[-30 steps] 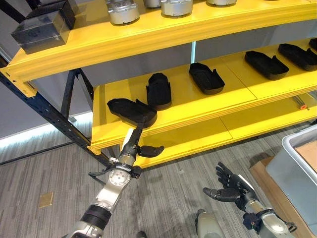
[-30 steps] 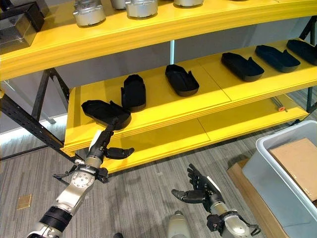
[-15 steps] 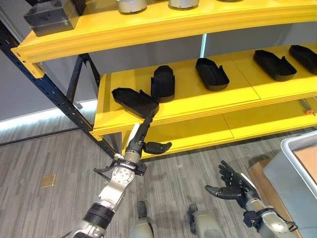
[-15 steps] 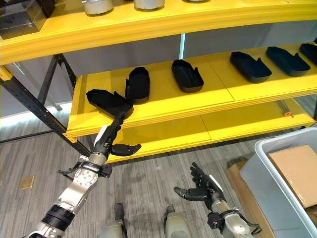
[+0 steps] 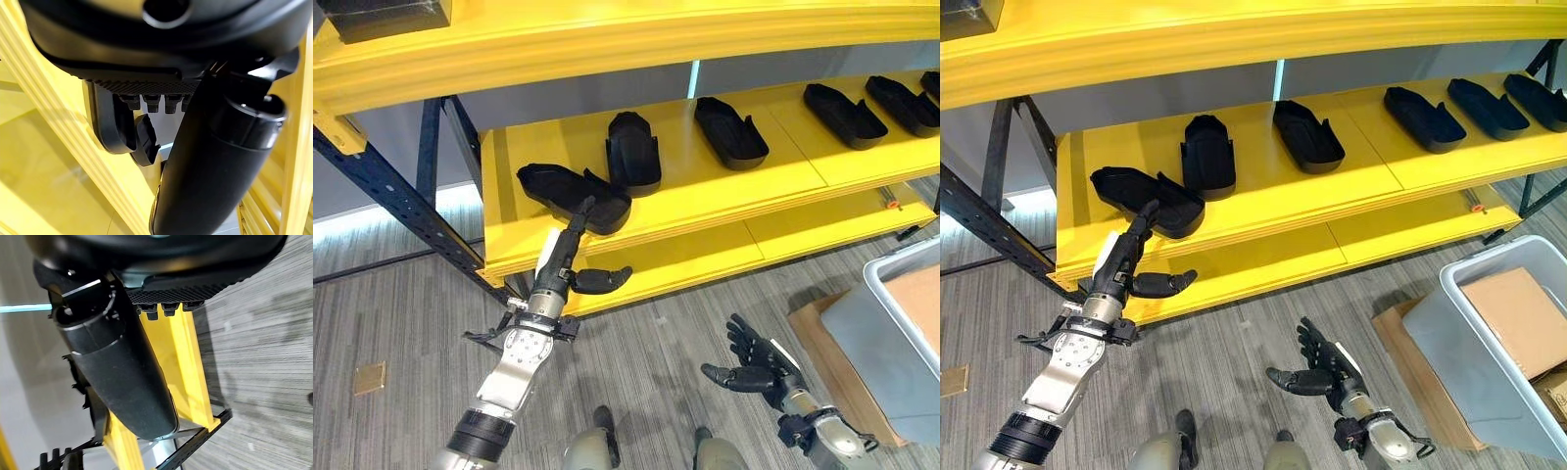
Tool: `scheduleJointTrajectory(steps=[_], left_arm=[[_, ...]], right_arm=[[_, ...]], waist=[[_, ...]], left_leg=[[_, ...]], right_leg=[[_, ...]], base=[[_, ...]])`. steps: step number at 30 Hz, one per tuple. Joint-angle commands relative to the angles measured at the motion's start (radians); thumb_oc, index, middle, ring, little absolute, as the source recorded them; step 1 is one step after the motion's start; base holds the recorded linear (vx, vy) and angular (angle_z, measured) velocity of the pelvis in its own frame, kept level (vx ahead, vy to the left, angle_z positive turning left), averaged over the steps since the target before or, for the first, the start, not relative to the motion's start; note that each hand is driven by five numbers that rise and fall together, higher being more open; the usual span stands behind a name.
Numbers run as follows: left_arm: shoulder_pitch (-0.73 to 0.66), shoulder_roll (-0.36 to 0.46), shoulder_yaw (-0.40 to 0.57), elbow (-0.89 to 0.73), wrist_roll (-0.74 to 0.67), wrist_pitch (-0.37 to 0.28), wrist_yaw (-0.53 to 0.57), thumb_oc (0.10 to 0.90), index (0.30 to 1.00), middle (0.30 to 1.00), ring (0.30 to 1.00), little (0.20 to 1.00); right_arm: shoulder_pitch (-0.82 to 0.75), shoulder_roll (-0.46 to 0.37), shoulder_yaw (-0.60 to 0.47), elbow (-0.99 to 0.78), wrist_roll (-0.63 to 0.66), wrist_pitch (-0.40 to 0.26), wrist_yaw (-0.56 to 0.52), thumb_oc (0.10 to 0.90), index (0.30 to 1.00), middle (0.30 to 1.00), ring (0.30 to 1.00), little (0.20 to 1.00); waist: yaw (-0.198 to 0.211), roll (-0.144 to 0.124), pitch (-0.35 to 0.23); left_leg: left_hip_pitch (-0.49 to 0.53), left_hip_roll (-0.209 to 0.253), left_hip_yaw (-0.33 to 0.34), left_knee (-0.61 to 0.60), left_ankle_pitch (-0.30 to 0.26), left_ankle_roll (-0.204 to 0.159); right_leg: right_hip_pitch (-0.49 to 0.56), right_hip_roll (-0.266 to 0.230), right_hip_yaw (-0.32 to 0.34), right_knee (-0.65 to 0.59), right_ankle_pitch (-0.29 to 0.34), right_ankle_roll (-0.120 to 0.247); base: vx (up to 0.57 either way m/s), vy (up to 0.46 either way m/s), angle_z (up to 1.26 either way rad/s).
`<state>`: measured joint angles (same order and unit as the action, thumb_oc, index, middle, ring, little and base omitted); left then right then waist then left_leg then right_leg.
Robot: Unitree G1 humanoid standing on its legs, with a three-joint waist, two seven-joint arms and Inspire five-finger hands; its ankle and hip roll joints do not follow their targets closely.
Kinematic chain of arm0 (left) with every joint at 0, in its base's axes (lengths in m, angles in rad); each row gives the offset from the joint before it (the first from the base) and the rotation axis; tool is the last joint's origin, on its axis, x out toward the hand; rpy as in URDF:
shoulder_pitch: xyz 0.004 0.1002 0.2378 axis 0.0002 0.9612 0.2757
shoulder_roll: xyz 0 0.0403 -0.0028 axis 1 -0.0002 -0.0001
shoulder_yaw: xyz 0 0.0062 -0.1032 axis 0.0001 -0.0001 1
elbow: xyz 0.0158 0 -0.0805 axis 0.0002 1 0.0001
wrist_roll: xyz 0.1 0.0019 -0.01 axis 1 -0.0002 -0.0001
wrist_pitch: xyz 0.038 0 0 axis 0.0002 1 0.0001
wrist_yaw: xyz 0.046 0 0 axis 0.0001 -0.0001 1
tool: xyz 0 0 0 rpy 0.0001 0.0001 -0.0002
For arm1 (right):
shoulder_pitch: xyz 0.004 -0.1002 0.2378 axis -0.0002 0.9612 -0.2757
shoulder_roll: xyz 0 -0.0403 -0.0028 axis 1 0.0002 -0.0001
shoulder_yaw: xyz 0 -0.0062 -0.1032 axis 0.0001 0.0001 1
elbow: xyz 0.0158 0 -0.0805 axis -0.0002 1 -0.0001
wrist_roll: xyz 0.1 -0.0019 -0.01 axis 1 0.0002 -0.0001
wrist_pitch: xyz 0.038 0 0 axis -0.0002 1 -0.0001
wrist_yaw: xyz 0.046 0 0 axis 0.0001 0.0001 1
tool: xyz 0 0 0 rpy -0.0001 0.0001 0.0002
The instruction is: Move parts from the plastic box to the shelf.
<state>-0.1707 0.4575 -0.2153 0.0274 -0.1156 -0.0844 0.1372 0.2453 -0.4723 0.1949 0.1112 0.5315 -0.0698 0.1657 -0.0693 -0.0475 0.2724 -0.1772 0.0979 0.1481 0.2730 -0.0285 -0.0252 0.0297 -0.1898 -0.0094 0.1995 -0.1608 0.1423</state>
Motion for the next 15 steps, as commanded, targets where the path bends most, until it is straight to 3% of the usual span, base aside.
scheduleJointTrajectory(steps=[1,15], left_arm=[[-0.01,0.016,-0.014,-0.111,-0.046,-0.116,-0.022,0.9,1.0,1.0,1.0,1.0],[-0.147,-0.024,-0.129,-0.046,-0.047,-0.114,-0.016,0.9,1.0,1.0,1.0,1.0]], right_arm=[[0.011,-0.049,-0.018,-0.092,-0.002,-0.077,0.01,0.9,1.0,1.0,1.0,1.0],[0.021,-0.051,0.004,-0.097,0.01,-0.085,0.007,0.9,1.0,1.0,1.0,1.0]], waist=[[-0.005,0.005,-0.111],[-0.035,-0.007,-0.089]], left_leg=[[-0.101,0.113,-0.069,-0.033,0.097,-0.076],[-0.11,0.131,-0.057,-0.023,0.096,-0.085]], right_leg=[[0.059,-0.002,-0.001,-0.058,-0.019,-0.037],[0.034,0.01,0.02,-0.053,-0.017,-0.035]], base=[[0.0,0.0,0.0],[0.0,-0.004,-0.04]])
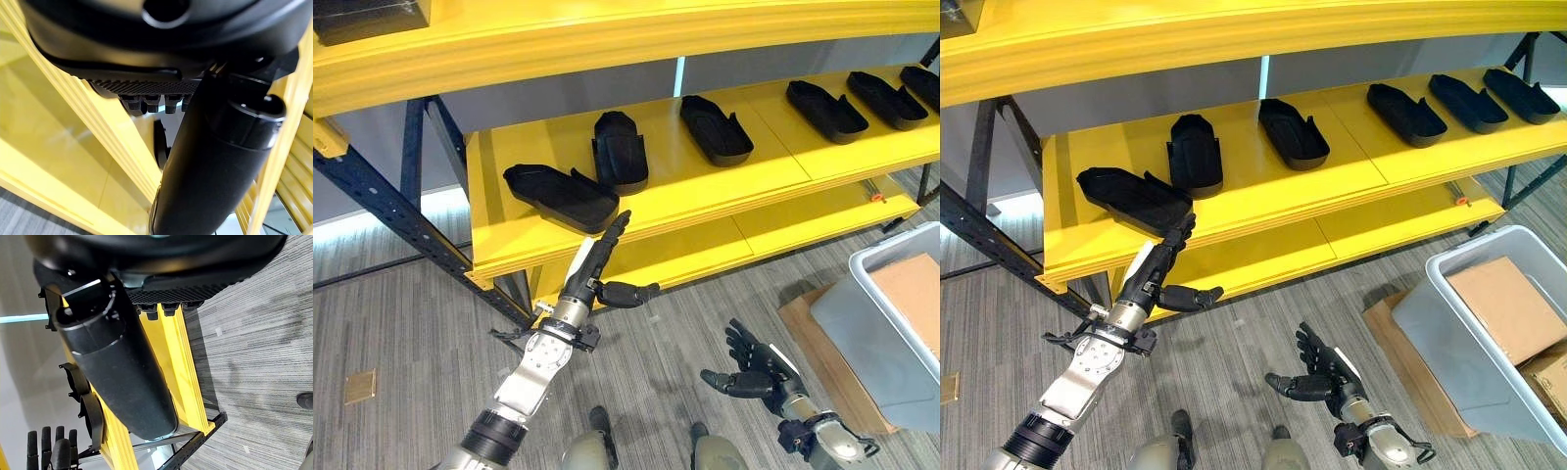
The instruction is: Move parts from the plastic box to the shelf.
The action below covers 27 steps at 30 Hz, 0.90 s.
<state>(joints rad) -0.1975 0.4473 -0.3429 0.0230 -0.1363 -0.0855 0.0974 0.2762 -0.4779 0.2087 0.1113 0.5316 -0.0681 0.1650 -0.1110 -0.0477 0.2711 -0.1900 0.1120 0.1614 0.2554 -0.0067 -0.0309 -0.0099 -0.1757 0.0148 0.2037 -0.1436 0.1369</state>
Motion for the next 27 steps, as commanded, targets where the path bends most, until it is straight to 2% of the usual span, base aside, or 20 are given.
scheduleJointTrajectory(steps=[1,13,27], left_arm=[[-0.137,-0.02,-0.012,-0.027,-0.031,-0.112,0.028,0.9,1.0,1.0,1.0,1.0],[-0.284,-0.06,-0.075,0.144,-0.029,-0.123,0.094,0.9,1.0,1.0,1.0,1.0],[-0.411,-0.055,-0.07,0.235,-0.035,-0.14,0.177,0.9,1.0,1.0,1.0,1.0]], right_arm=[[-0.009,-0.049,-0.01,-0.099,0.012,-0.088,0.007,0.9,1.0,1.0,1.0,1.0],[-0.021,-0.07,0.028,-0.096,0.033,-0.092,0.009,0.9,1.0,1.0,1.0,1.0],[-0.052,-0.092,0.06,-0.093,0.049,-0.1,0.011,0.9,1.0,1.0,1.0,1.0]], waist=[[0.003,-0.007,-0.085],[-0.034,-0.016,-0.052],[-0.056,-0.031,-0.026]], left_leg=[[-0.1,0.118,-0.069,-0.004,0.074,-0.08],[-0.137,0.129,-0.043,0.021,0.062,-0.075],[-0.194,0.141,-0.017,0.045,0.052,-0.07]], right_leg=[[0.071,-0.004,-0.001,-0.057,-0.033,-0.03],[0.005,-0.009,0.042,-0.049,-0.009,-0.018],[-0.079,-0.01,0.092,-0.05,0.027,-0.006]], base=[[-0.02,-0.003,-0.08],[-0.03,0.015,-0.09],[-0.03,0.019,-0.1]])
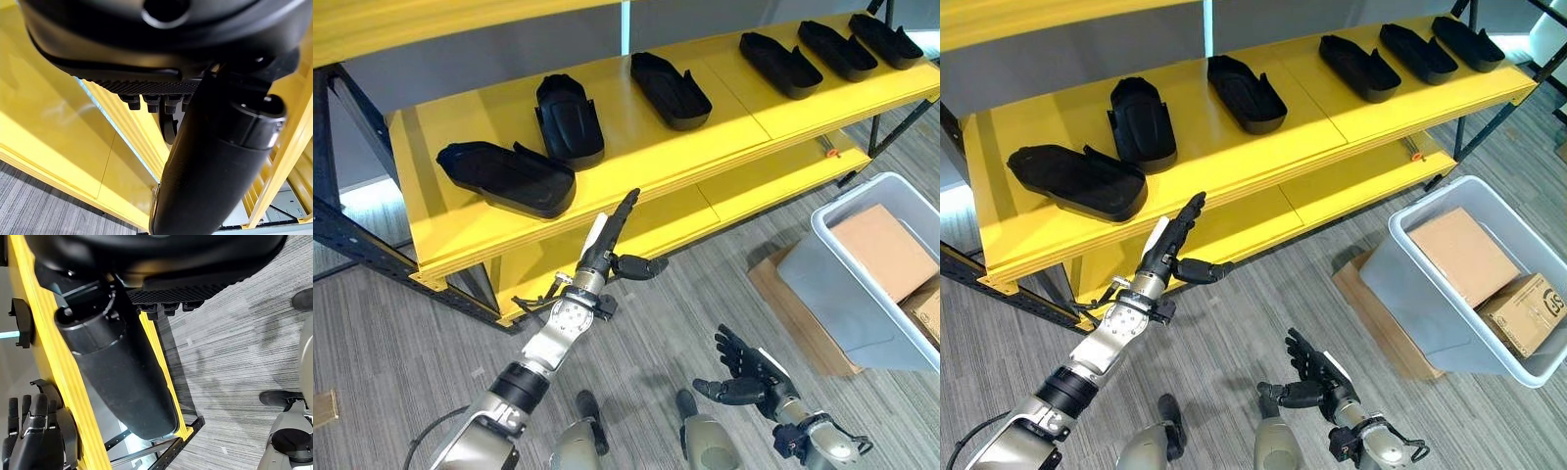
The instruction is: Move parts from the plastic box to the shelf.
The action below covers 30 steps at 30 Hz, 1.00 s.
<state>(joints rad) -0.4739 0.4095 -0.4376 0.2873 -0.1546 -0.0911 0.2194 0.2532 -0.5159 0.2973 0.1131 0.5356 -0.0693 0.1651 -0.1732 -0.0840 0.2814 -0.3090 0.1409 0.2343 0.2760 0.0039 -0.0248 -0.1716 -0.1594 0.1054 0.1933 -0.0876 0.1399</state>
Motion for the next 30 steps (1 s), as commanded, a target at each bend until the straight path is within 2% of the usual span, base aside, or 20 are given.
scheduleJointTrajectory(steps=[1,6,16,25,30], left_arm=[[-0.138,-0.015,0.028,-0.025,-0.017,-0.136,0.059,0.9,1.0,1.0,1.0,1.0],[-0.148,0.014,0.069,-0.087,-0.026,-0.149,0.078,0.9,1.0,1.0,1.0,1.0],[-0.145,0.033,0.083,-0.197,-0.029,-0.158,0.063,0.9,1.0,1.0,1.0,1.0],[-0.153,0.053,0.1,-0.152,-0.011,-0.158,0.087,0.9,1.0,1.0,1.0,1.0],[-0.153,0.071,0.117,-0.026,-0.01,-0.14,0.103,0.9,1.0,1.0,1.0,1.0]], right_arm=[[-0.032,-0.055,-0.027,-0.094,0.043,-0.1,0.011,0.9,1.0,1.0,1.0,1.0],[-0.03,-0.053,-0.031,-0.092,0.045,-0.104,0.015,0.9,1.0,1.0,1.0,1.0],[-0.016,-0.053,-0.043,-0.082,0.036,-0.103,0.019,0.9,1.0,1.0,1.0,1.0],[-0.006,-0.053,-0.044,-0.078,0.039,-0.101,0.025,0.9,1.0,1.0,1.0,1.0],[0.003,-0.054,-0.045,-0.07,0.047,-0.097,0.033,0.9,1.0,1.0,1.0,1.0]], waist=[[0.006,0.004,-0.035],[0.013,0.0,-0.035],[0.027,0.002,-0.039],[0.032,-0.002,-0.039],[0.027,-0.01,-0.042]], left_leg=[[-0.076,0.113,-0.088,0.027,0.041,-0.076],[-0.097,0.117,-0.091,0.041,0.035,-0.078],[-0.103,0.118,-0.107,0.05,0.03,-0.083],[-0.103,0.121,-0.115,0.058,0.028,-0.088],[-0.114,0.122,-0.115,0.068,0.027,-0.089]], right_leg=[[0.079,-0.026,0.004,-0.039,-0.027,-0.008],[0.072,-0.027,0.003,-0.048,-0.021,-0.008],[0.099,-0.031,-0.016,-0.055,-0.03,-0.009],[0.112,-0.03,-0.025,-0.055,-0.037,-0.01],[0.112,-0.031,-0.024,-0.057,-0.034,-0.008]], base=[[-0.01,0.013,-0.16],[0.0,0.003,-0.11],[0.01,-0.007,0.05],[0.01,-0.007,0.03],[0.0,0.0,0.0]])
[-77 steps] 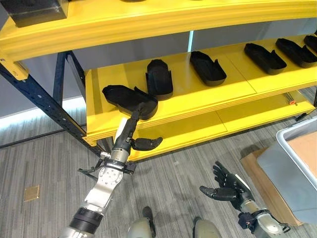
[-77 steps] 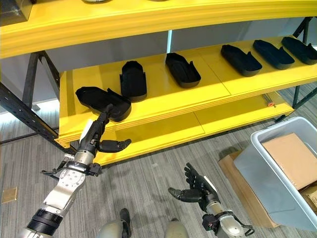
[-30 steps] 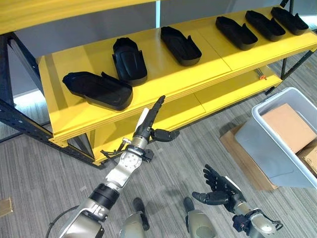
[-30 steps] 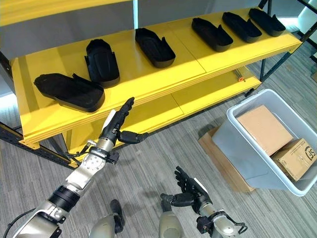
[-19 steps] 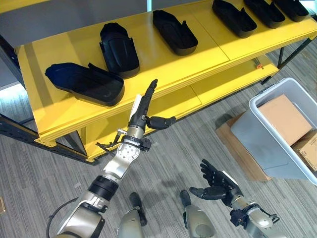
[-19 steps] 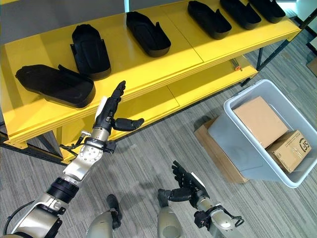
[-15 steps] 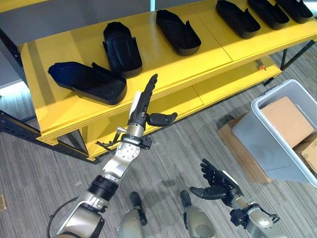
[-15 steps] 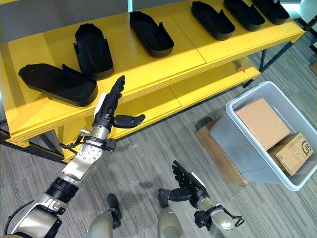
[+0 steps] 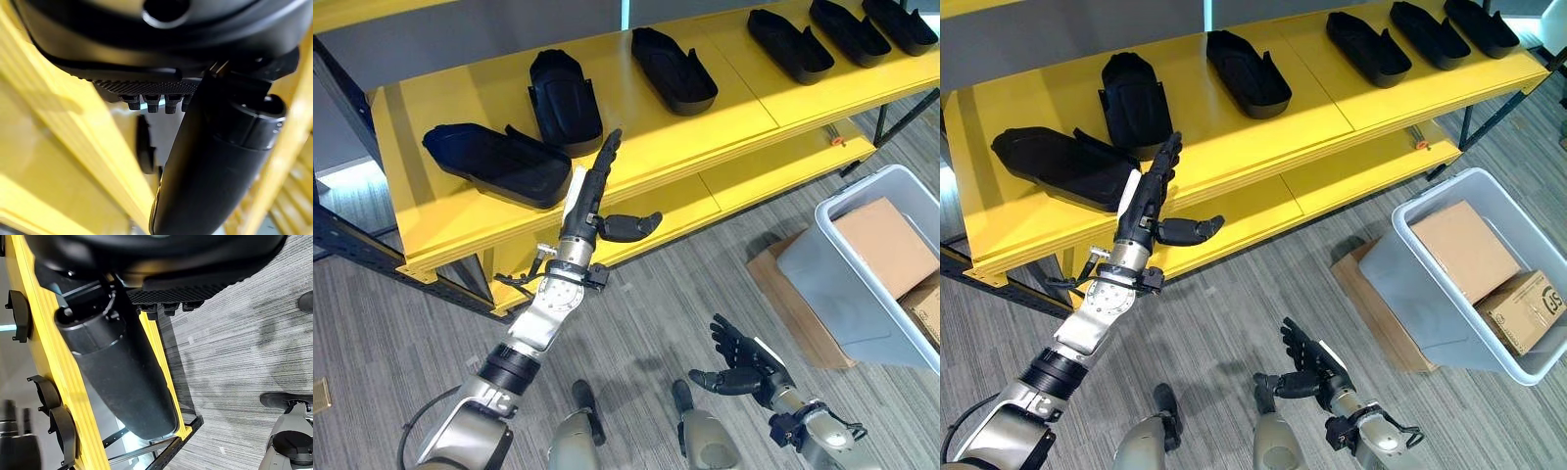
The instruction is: Move parts from the plastic box to the shelf.
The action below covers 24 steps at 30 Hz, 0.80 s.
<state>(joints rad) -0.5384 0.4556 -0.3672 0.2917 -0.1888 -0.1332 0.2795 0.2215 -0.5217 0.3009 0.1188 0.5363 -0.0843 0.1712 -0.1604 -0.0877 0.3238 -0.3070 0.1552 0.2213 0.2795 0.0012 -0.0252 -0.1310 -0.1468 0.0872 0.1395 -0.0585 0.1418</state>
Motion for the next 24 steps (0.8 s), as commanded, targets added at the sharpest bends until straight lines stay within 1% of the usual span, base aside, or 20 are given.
scheduleJointTrajectory(steps=[1,6,16,24], left_arm=[[-0.089,0.025,0.046,-0.03,0.024,-0.099,0.043,0.9,1.0,1.0,1.0,1.0],[-0.105,0.031,0.043,0.068,0.007,-0.092,0.047,0.9,1.0,1.0,1.0,1.0],[-0.118,0.042,0.056,0.153,0.021,-0.082,0.07,0.9,1.0,1.0,1.0,1.0],[-0.156,0.092,0.071,0.211,0.038,-0.078,0.093,0.9,1.0,1.0,1.0,1.0]], right_arm=[[0.034,-0.048,-0.048,-0.076,0.046,-0.082,0.027,0.9,1.0,1.0,1.0,1.0],[0.039,-0.05,-0.046,-0.072,0.051,-0.079,0.033,0.9,1.0,1.0,1.0,1.0],[0.04,-0.052,-0.047,-0.072,0.055,-0.083,0.035,0.9,1.0,1.0,1.0,1.0],[0.038,-0.051,-0.046,-0.061,0.058,-0.089,0.034,0.9,1.0,1.0,1.0,1.0]], waist=[[0.014,-0.006,-0.085],[0.005,-0.013,-0.091],[0.0,-0.024,-0.096],[0.001,-0.03,-0.098]], left_leg=[[-0.116,0.107,-0.102,0.064,0.03,-0.089],[-0.124,0.111,-0.099,0.074,0.027,-0.091],[-0.137,0.118,-0.097,0.089,0.023,-0.095],[-0.142,0.122,-0.099,0.094,0.026,-0.097]], right_leg=[[0.072,-0.044,-0.006,-0.003,-0.063,-0.009],[0.064,-0.043,-0.002,0.005,-0.063,-0.006],[0.056,-0.038,0.005,0.011,-0.066,-0.006],[0.056,-0.034,0.002,0.01,-0.066,-0.005]], base=[[0.0,0.0,0.0],[-0.01,0.011,0.02],[0.0,0.0,0.0],[0.0,0.0,-0.01]])
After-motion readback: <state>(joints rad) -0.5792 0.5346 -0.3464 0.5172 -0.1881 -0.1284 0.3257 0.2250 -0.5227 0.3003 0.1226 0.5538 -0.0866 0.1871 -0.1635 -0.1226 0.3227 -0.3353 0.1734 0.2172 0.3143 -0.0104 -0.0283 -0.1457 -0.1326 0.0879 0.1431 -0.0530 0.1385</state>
